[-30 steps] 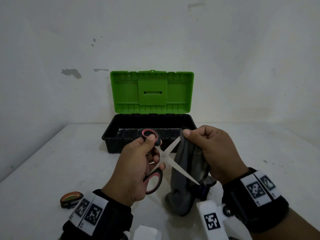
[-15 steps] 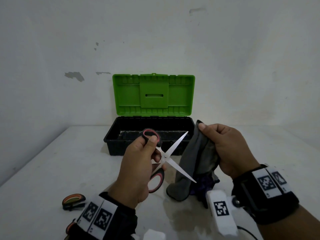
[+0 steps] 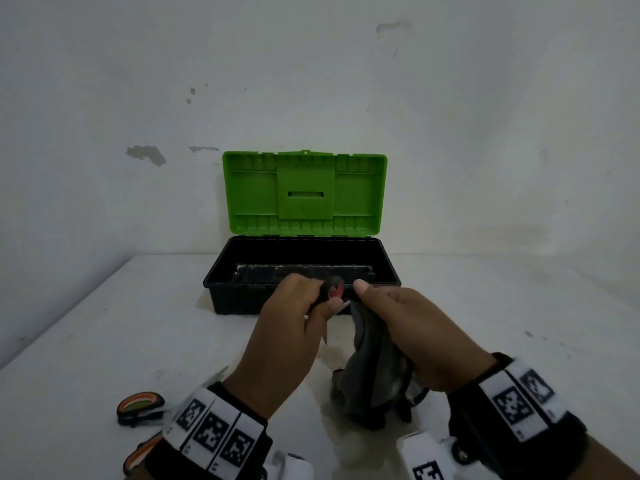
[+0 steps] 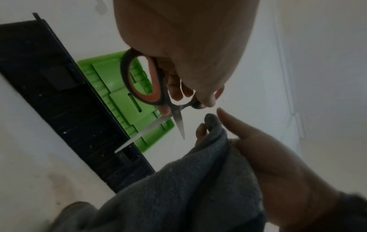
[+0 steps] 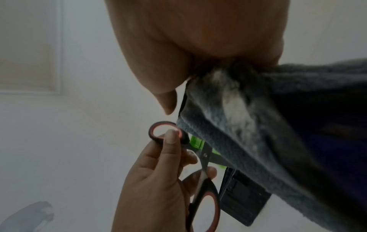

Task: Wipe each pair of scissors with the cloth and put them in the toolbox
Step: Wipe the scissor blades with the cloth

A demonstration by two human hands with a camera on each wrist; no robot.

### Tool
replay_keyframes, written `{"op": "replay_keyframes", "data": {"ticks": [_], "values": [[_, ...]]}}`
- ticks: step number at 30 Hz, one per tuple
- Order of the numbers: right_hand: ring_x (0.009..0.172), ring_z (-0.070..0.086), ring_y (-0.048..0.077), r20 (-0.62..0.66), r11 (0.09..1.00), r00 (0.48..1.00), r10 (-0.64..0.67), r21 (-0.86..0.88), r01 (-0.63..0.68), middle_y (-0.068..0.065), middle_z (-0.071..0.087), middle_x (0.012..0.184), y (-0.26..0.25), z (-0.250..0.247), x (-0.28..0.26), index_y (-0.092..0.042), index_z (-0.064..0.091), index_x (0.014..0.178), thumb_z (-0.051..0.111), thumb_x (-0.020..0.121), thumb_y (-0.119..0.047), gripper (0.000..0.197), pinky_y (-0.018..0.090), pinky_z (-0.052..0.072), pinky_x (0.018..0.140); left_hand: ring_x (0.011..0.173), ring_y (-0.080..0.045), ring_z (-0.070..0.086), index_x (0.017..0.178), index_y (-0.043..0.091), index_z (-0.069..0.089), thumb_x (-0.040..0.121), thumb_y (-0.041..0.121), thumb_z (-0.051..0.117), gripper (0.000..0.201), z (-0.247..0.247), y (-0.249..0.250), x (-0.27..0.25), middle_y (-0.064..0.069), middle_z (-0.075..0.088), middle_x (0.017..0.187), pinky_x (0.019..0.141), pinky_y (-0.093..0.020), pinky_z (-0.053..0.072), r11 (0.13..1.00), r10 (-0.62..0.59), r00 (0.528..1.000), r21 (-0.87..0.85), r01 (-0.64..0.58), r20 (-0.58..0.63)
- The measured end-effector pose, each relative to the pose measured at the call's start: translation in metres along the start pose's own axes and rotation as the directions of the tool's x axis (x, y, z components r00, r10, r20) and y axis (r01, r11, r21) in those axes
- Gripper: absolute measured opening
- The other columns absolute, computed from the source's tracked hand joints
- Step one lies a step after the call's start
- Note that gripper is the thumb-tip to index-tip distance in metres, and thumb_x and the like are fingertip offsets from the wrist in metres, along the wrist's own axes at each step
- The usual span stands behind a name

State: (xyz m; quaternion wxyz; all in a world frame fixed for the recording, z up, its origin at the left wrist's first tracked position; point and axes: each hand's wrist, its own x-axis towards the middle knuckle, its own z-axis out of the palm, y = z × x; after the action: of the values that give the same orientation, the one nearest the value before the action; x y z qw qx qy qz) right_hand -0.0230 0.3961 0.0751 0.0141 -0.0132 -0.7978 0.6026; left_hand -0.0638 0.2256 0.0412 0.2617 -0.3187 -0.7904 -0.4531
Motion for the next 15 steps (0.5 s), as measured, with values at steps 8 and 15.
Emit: {"op": "replay_keyframes", "data": {"ticks": [8,15], "values": [[0.051,0.063,0.015,0.139,0.936,0.972,0.190,0.273,-0.222,0.003,0.065,0.058,-0.010,0.001,-0.007,-0.012,0.073,0.061,0.067,0.087,-0.045,0.043,0.025,0.047,0.052,0.068,-0.011,0.048,0.096,0.008,0.070,0.095,0.035,0.044,0.036,-0.008,0.006,0.000,-0.003,0.048,0.084,0.059,-0.022,0.049,0.905,0.210,0.959,0.333,-0.264,0.190],[0.077,0.066,0.025,0.007,0.983,0.998,0.067,0.168,-0.067,0.021,0.073,0.087,-0.002,0.002,-0.008,-0.005,0.077,0.076,0.062,0.089,-0.023,0.026,0.034,0.049,0.076,0.082,-0.005,0.049,0.119,0.020,0.060,0.084,0.054,0.058,0.049,-0.015,0.004,-0.001,0.007,0.046,0.104,0.067,-0.022,0.051,0.949,0.112,0.977,0.271,-0.159,0.182]]}}
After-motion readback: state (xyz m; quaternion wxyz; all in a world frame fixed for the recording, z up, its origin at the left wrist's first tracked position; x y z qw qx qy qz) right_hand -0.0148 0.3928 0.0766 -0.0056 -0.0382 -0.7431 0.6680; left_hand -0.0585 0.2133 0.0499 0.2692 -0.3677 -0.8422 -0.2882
